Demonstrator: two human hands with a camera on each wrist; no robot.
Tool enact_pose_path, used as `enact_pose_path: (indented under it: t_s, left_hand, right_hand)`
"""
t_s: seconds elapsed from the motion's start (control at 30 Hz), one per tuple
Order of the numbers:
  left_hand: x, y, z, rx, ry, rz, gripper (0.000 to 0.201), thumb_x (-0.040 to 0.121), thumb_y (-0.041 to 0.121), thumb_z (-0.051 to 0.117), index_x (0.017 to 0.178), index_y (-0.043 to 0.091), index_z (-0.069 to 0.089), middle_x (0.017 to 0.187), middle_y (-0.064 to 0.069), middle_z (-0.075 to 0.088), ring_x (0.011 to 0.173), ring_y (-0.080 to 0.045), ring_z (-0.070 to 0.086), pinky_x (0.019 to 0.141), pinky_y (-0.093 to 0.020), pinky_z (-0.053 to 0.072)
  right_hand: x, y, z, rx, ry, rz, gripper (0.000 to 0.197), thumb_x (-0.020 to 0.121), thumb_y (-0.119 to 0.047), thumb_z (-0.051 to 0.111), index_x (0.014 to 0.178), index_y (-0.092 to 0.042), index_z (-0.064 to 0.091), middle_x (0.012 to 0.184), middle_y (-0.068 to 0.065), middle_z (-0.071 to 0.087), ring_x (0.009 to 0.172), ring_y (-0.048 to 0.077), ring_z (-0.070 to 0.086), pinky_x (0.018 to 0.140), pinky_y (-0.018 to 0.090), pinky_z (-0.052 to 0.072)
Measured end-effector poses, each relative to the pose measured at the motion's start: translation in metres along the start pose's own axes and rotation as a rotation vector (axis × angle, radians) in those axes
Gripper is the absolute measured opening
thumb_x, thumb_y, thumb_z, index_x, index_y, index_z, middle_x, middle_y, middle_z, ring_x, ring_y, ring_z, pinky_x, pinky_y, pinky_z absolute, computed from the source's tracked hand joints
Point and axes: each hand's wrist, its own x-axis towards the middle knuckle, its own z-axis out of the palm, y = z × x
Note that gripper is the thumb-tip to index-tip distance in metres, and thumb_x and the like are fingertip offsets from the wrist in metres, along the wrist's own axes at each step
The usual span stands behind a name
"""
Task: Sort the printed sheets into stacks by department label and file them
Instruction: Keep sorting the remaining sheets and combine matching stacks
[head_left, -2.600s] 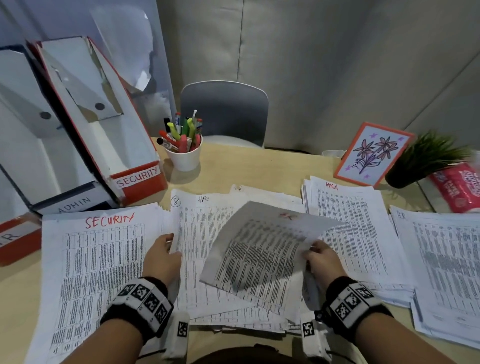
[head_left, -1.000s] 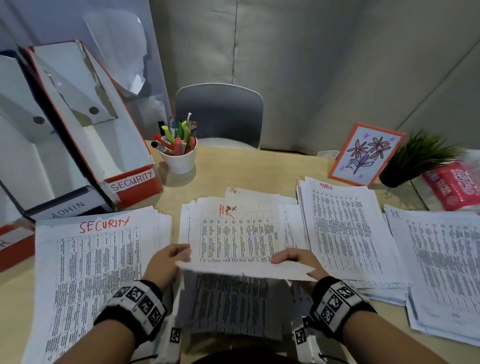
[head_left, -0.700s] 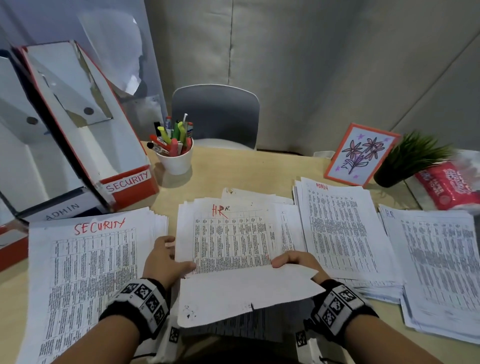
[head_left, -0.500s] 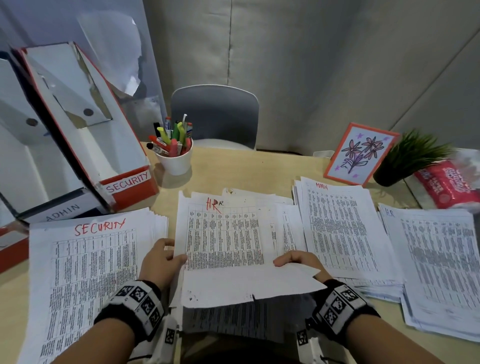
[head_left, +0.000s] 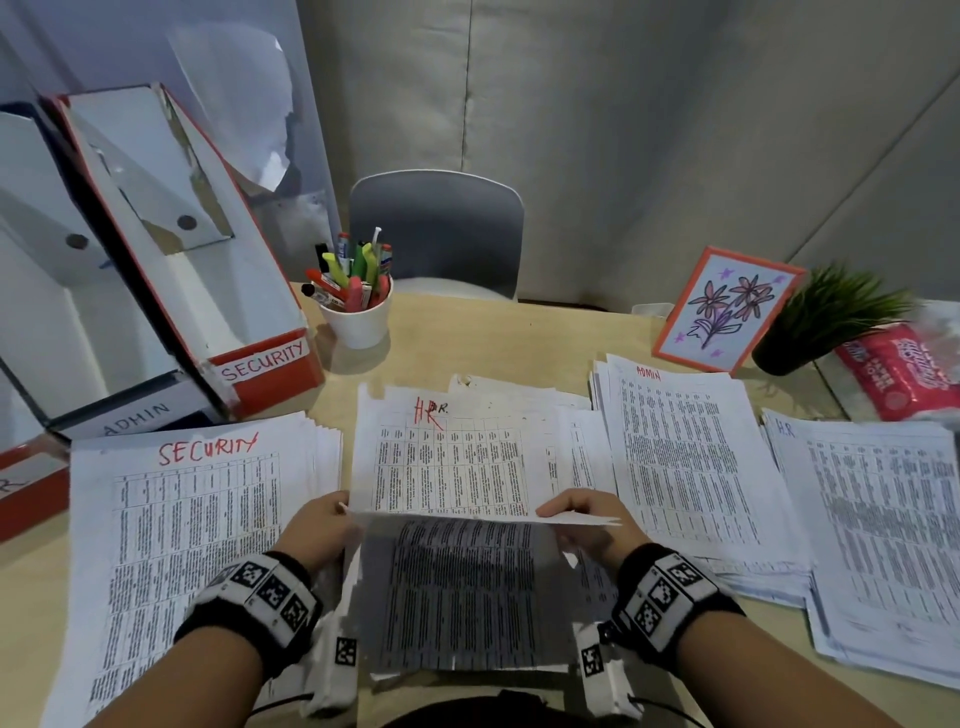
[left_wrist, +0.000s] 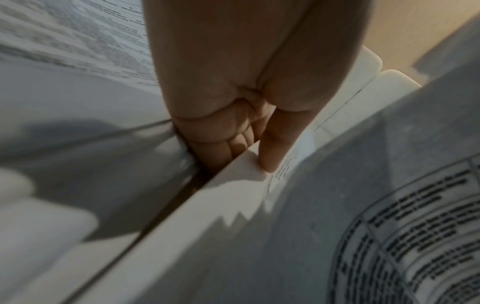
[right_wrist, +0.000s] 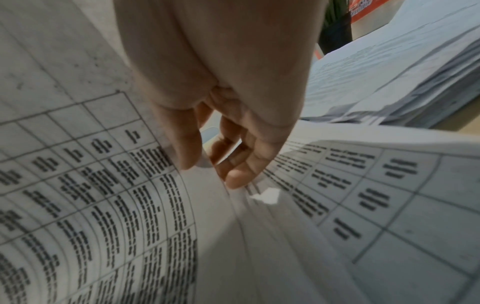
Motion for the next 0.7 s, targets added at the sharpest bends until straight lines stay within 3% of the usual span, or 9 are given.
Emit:
enact_pose_path:
  t_s: [0.07, 0.13, 0.2, 0.27, 0.37, 0.43, 0.5, 0.6, 0.7]
  left_hand:
    - [-0.009, 0.009, 0.0, 0.018, -0.006, 0.018, 0.02, 0.062, 0.022, 0.065, 0.075, 0.008, 0.071, 0.079, -0.01, 0.073, 0.082, -0.029, 0.068, 0.082, -0.046, 0.055]
    - [-0.018, 0.018, 0.002, 0.045, -0.03, 0.016, 0.016, 0.07, 0.02, 0.065, 0.079, 0.008, 0.071, 0.079, -0.004, 0.073, 0.082, -0.023, 0.067, 0.076, -0.035, 0.054]
    - [-0.018, 0.018, 0.003, 0.034, -0.042, -0.004, 0.011, 0.082, 0.004, 0.061, 0.082, -0.004, 0.068, 0.082, -0.014, 0.072, 0.085, -0.032, 0.068, 0.079, -0.043, 0.057]
    - [-0.019, 0.016, 0.002, 0.025, -0.043, -0.016, 0.013, 0.084, -0.003, 0.059, 0.084, -0.015, 0.064, 0.086, -0.024, 0.071, 0.086, -0.038, 0.068, 0.082, -0.052, 0.055]
    - [-0.021, 0.014, 0.002, 0.04, -0.043, -0.006, 0.015, 0.084, 0.005, 0.061, 0.082, -0.008, 0.067, 0.079, -0.018, 0.072, 0.077, -0.036, 0.068, 0.075, -0.05, 0.056]
    - [-0.026, 0.016, 0.004, 0.037, -0.051, 0.012, 0.018, 0.083, 0.012, 0.063, 0.073, -0.003, 0.066, 0.065, -0.011, 0.068, 0.059, -0.027, 0.058, 0.058, -0.036, 0.048]
    - [-0.029, 0.017, 0.006, 0.041, -0.073, 0.013, 0.021, 0.087, 0.006, 0.06, 0.066, 0.002, 0.062, 0.057, -0.004, 0.061, 0.055, -0.019, 0.049, 0.054, -0.026, 0.037]
    - [-0.028, 0.019, 0.007, 0.048, -0.06, 0.021, 0.038, 0.086, -0.005, 0.057, 0.054, 0.014, 0.067, 0.058, 0.004, 0.058, 0.06, -0.015, 0.05, 0.055, -0.025, 0.038]
    - [-0.028, 0.019, 0.007, 0.06, -0.071, 0.004, 0.051, 0.086, -0.008, 0.053, 0.047, 0.021, 0.069, 0.065, 0.005, 0.059, 0.064, -0.014, 0.051, 0.069, -0.027, 0.044]
  right_hand:
    - [0.003, -0.001, 0.004, -0.017, -0.009, -0.005, 0.016, 0.079, 0.015, 0.06, 0.071, 0.002, 0.065, 0.058, 0.0, 0.064, 0.047, 0.007, 0.057, 0.046, 0.017, 0.044]
    - [0.007, 0.0, 0.006, -0.079, 0.014, 0.017, 0.02, 0.08, 0.01, 0.062, 0.068, -0.005, 0.064, 0.062, 0.003, 0.062, 0.054, 0.012, 0.056, 0.049, 0.019, 0.045]
    - [0.01, 0.0, 0.008, -0.142, 0.05, 0.034, 0.019, 0.081, 0.006, 0.062, 0.068, -0.008, 0.062, 0.066, 0.007, 0.06, 0.058, 0.016, 0.055, 0.052, 0.024, 0.046]
    - [0.011, 0.003, 0.009, -0.119, 0.07, 0.051, 0.015, 0.079, 0.008, 0.064, 0.072, -0.005, 0.065, 0.074, 0.014, 0.065, 0.067, 0.024, 0.06, 0.062, 0.035, 0.051]
    - [0.01, 0.005, 0.009, -0.103, 0.102, 0.056, 0.012, 0.074, 0.01, 0.068, 0.073, -0.001, 0.066, 0.075, 0.017, 0.065, 0.07, 0.028, 0.061, 0.068, 0.04, 0.05]
    - [0.009, 0.006, 0.008, -0.109, 0.118, 0.048, 0.013, 0.073, 0.01, 0.068, 0.072, -0.003, 0.067, 0.072, 0.013, 0.065, 0.067, 0.025, 0.061, 0.064, 0.035, 0.049]
    - [0.008, 0.006, 0.007, -0.151, 0.127, 0.02, 0.015, 0.073, 0.007, 0.069, 0.072, -0.008, 0.069, 0.068, 0.006, 0.066, 0.063, 0.021, 0.059, 0.058, 0.03, 0.048]
    - [0.007, 0.008, 0.005, -0.187, 0.134, -0.015, 0.013, 0.072, 0.003, 0.071, 0.076, -0.009, 0.071, 0.069, 0.005, 0.068, 0.064, 0.019, 0.061, 0.059, 0.031, 0.05]
    - [0.007, 0.008, 0.003, -0.201, 0.149, -0.023, 0.012, 0.074, 0.002, 0.069, 0.082, -0.007, 0.069, 0.068, 0.007, 0.065, 0.061, 0.018, 0.056, 0.055, 0.03, 0.046]
